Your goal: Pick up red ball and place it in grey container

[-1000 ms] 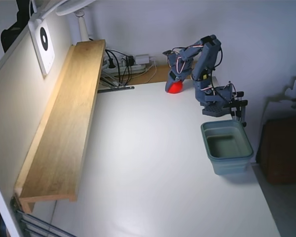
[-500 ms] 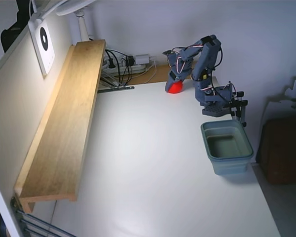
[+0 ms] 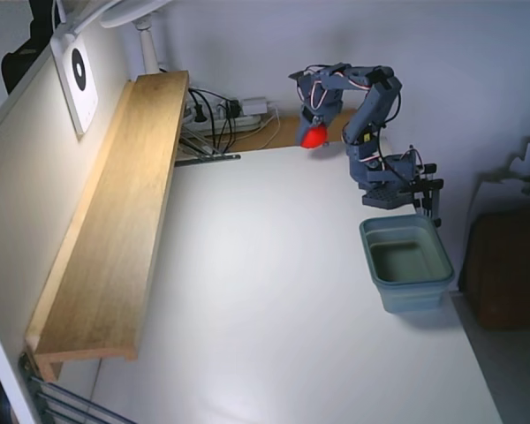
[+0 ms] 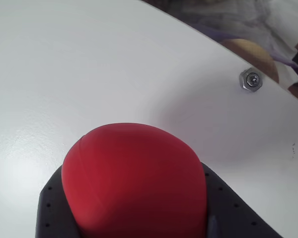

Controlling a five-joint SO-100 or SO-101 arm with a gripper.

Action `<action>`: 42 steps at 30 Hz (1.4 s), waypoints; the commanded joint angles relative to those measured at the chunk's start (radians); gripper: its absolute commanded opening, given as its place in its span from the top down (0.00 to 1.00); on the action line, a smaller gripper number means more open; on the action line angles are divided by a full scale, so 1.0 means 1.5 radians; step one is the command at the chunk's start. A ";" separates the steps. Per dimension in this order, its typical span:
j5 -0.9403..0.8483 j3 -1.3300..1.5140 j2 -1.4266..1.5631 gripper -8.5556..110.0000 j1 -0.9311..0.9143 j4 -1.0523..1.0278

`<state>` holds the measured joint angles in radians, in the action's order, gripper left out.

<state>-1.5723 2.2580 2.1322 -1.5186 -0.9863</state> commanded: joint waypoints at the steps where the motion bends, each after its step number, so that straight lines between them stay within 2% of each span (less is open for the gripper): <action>1: 0.001 -0.082 0.024 0.73 -0.002 -0.063; 21: 0.001 -0.486 -0.069 0.73 -0.002 -0.374; 32: 0.001 -0.524 -0.082 0.73 0.000 -0.399; 42: 0.001 -0.524 -0.082 0.73 0.188 -0.399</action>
<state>-1.5723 1.5186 2.0080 -1.2901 -1.5677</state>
